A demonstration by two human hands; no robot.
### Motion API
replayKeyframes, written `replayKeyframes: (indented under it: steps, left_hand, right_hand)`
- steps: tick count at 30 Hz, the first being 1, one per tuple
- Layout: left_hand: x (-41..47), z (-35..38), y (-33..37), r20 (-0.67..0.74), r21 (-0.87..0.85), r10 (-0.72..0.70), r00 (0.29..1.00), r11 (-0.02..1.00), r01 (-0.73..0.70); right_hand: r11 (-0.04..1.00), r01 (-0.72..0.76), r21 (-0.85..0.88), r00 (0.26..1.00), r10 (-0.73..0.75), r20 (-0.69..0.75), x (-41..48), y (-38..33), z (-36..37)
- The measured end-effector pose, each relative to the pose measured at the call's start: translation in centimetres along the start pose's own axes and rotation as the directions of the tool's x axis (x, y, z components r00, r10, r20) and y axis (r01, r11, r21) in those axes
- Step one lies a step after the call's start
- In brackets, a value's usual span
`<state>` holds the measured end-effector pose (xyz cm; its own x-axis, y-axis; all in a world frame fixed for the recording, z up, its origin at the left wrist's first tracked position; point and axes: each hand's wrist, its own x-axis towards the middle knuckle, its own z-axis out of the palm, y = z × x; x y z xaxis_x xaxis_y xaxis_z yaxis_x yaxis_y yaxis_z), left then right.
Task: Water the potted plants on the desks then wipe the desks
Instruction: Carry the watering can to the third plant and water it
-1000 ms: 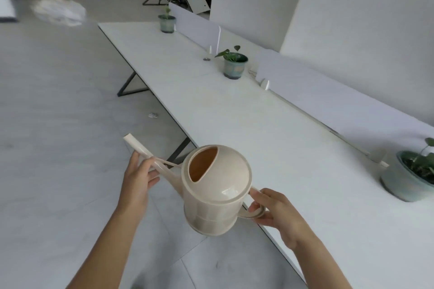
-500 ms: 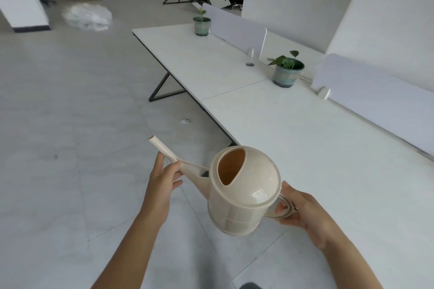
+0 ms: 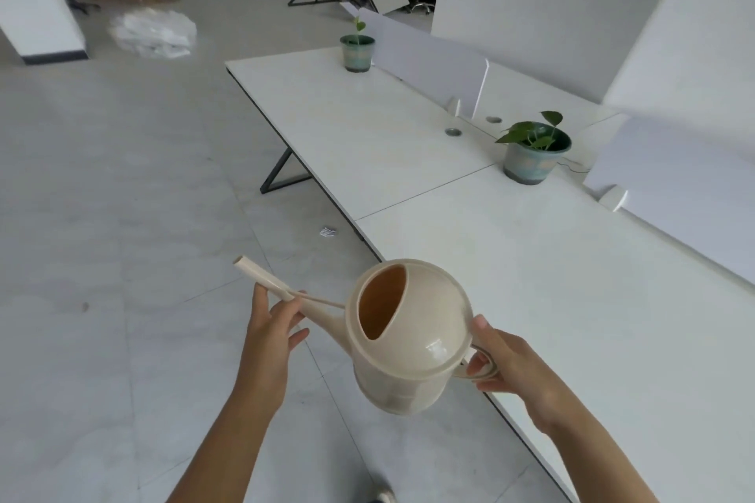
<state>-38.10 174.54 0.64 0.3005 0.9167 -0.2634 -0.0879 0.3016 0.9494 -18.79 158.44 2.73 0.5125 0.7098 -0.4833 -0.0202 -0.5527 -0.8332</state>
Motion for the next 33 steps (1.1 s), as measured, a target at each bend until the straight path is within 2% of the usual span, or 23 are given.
replayKeyframes:
  steps: [9,13,17,25,29,33]
  left_hand:
    - [11.0,2.7,2.1,-0.012,-0.008,-0.014,1.000,1.000,0.014]
    - [17.5,3.8,2.5,0.079,0.012,-0.047,0.996,0.999,0.046]
    - [24.5,5.9,3.5,0.225,0.024,-0.096,0.970,0.995,0.093]
    - [35.3,11.4,7.0,0.518,0.115,-0.152,0.842,0.988,0.108]
    - [37.5,14.4,7.2,0.603,0.106,-0.165,0.780,0.986,0.127]
    - [38.7,18.1,6.6,0.709,0.078,-0.152,0.689,0.987,0.137]
  right_hand:
    - [0.997,-0.064,0.042,0.997,0.065,-0.031,9.1,-4.9,0.5]
    - [0.990,-0.108,0.090,0.989,0.116,-0.093,13.2,-6.7,1.2]
    - [0.976,-0.151,0.159,0.959,0.183,-0.217,16.9,-8.7,2.2]
    - [0.934,-0.164,0.318,0.857,0.294,-0.422,21.9,-13.7,3.0]
    - [0.906,-0.152,0.395,0.797,0.349,-0.493,22.9,-14.7,2.5]
    - [0.888,-0.119,0.444,0.737,0.379,-0.560,23.9,-14.8,1.1]
